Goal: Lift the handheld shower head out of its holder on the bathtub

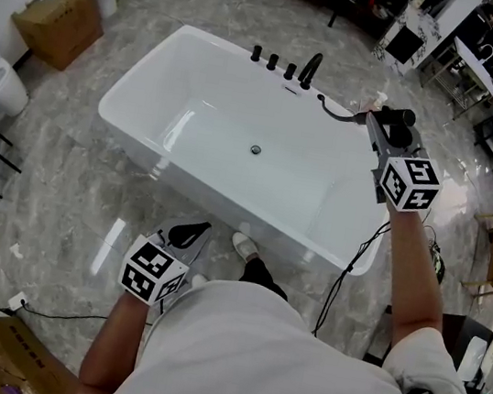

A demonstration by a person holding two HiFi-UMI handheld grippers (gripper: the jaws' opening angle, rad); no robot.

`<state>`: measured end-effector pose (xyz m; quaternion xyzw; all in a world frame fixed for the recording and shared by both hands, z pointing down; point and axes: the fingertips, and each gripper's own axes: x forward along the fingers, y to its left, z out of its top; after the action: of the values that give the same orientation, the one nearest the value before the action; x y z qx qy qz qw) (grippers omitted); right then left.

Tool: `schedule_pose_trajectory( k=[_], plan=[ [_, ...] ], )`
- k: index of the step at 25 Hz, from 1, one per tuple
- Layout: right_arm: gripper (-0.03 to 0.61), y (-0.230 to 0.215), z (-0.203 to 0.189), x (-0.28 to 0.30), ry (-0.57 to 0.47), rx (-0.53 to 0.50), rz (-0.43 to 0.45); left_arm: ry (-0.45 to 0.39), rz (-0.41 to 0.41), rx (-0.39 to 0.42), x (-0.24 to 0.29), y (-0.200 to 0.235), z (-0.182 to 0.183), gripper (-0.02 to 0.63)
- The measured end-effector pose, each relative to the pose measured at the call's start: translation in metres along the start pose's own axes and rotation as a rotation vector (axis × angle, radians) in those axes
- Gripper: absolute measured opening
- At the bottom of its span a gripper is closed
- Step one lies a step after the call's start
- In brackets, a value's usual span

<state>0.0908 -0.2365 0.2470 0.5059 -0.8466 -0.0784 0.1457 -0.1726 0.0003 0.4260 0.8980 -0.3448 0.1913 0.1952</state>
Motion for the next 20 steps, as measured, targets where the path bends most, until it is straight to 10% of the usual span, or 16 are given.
schedule_pose_trajectory(
  k=[20],
  plan=[
    [0.146,-0.0089,-0.0056,-0.0103,0.003,0.001,-0.01,-0.002,0.006,-0.008,0.0023,-0.0069,-0.0035,0.006]
  ],
)
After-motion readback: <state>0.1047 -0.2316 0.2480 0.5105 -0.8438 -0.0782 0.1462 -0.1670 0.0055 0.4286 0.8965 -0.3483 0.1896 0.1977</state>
